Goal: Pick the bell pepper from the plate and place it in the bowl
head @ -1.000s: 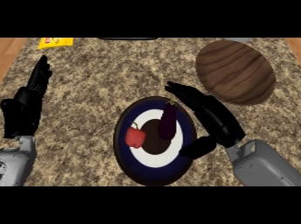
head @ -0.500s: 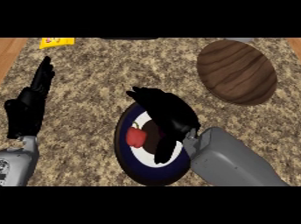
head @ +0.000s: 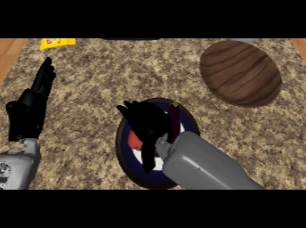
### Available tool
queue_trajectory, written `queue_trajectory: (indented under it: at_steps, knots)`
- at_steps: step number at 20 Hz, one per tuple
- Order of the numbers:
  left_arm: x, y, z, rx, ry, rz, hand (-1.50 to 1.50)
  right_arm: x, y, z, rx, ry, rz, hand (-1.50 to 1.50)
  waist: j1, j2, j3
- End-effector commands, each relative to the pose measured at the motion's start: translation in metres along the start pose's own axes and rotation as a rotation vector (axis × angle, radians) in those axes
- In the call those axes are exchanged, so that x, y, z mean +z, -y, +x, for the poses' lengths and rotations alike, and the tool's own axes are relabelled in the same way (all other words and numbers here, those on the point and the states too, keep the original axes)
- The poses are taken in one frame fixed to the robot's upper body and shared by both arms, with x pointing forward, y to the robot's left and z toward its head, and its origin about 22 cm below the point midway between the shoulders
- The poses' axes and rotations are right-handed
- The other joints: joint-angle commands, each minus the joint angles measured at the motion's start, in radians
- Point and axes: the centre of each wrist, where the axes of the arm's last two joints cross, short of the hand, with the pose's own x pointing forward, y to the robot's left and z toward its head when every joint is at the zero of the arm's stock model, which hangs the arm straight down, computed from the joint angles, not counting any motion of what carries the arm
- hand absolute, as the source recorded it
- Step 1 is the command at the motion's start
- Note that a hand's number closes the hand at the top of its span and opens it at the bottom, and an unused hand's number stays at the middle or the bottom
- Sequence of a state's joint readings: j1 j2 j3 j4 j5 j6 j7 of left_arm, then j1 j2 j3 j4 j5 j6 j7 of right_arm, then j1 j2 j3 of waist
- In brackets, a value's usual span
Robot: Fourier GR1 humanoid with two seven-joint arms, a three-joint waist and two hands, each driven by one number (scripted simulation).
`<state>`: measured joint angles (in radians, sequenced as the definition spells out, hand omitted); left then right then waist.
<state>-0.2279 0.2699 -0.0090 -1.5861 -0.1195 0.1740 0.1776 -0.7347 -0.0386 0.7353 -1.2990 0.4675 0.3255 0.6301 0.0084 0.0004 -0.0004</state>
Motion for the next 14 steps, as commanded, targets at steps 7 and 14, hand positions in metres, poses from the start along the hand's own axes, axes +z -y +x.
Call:
queue_trajectory:
  at_steps: [7, 14]
  knots:
    - [-0.001, 0.006, -0.008, -0.003, 0.015, 0.012, 0.00, -0.034, -0.028, -0.015, 0.039, -0.103, 0.039, -1.50, 0.007, 0.002, 0.000]
    - [-0.017, 0.008, 0.001, -0.002, 0.020, 0.002, 0.00, -0.050, -0.054, -0.038, 0.044, -0.118, 0.053, -1.50, 0.009, 0.005, 0.000]
